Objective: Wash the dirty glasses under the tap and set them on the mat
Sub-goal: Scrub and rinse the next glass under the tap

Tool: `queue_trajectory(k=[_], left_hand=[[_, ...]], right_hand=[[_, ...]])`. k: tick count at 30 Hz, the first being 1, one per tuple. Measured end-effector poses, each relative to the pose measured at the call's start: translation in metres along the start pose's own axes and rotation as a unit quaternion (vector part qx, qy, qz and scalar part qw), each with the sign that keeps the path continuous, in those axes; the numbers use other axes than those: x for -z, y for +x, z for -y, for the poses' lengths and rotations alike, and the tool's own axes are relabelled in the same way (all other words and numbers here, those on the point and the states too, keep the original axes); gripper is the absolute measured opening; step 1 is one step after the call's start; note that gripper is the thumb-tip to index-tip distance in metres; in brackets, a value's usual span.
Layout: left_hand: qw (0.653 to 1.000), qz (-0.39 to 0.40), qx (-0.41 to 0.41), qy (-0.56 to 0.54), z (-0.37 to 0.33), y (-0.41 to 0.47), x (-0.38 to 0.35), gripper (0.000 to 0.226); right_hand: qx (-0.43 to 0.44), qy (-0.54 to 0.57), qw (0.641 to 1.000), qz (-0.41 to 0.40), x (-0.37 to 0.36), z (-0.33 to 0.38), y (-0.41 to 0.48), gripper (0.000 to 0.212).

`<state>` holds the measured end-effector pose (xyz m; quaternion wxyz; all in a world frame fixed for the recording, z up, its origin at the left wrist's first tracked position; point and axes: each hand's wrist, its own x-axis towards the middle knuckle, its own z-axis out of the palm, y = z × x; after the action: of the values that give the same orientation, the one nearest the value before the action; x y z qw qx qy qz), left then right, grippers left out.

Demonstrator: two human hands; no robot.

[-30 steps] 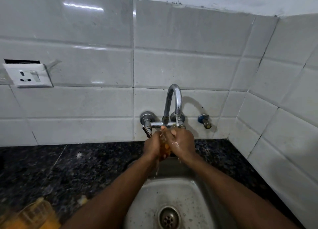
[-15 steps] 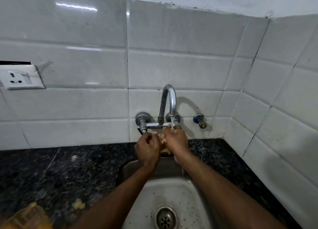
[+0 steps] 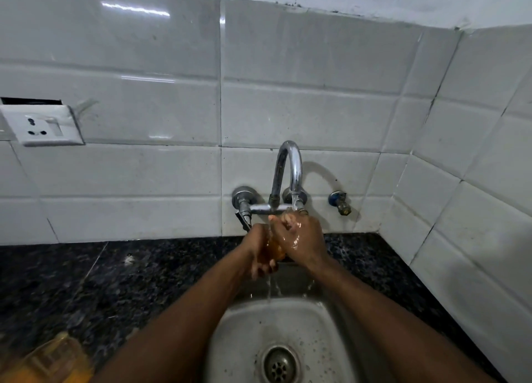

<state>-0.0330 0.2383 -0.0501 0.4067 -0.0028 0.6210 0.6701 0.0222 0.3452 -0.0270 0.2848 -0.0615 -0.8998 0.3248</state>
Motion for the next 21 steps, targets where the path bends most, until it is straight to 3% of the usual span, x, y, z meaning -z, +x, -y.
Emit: queue_trajectory(k=[2,4,5,8,10,13,16,18,21], left_hand=[[0.993,-0.072,-0.070,-0.054,0.005,0.000,-0.012,0.053],[0.961,-0.200,-0.189,-0.037,0.016,0.003,-0.024,0.040],[0.947,-0.227,-0.225,-0.031,0.021,0.006,-0.026,0.039],[0.973,-0.132,-0.133,-0.134,0.022,0.009,-0.025,0.057],[0.980,-0.063,-0.084,-0.168,0.023,0.006,-0.023,0.066],[0.973,-0.112,-0.135,-0.148,0.026,0.004,-0.028,0.046],[0.921,-0.250,-0.287,0.080,0.012,0.000,-0.028,0.030],[0.890,-0.286,-0.300,0.190,0.001,-0.005,-0.026,0.037],[0.882,-0.303,-0.274,0.235,-0.006,-0.005,-0.019,0.039]], right_hand=[[-0.026,0.000,1.000,-0.007,-0.002,-0.001,0.005,0.030],[-0.064,0.024,0.997,-0.021,0.000,0.001,0.010,0.033],[-0.048,0.019,0.998,-0.023,0.002,0.002,0.010,0.034],[0.111,-0.141,0.982,0.052,0.009,-0.002,0.013,0.038],[0.131,-0.168,0.974,0.070,0.010,-0.007,0.014,0.038],[-0.016,0.019,1.000,0.000,0.005,-0.007,0.003,0.032],[-0.231,0.195,0.949,-0.086,-0.007,-0.003,-0.012,0.033],[-0.301,0.187,0.930,-0.097,-0.012,0.000,-0.015,0.033],[-0.303,0.108,0.945,-0.061,-0.014,-0.006,-0.013,0.033]])
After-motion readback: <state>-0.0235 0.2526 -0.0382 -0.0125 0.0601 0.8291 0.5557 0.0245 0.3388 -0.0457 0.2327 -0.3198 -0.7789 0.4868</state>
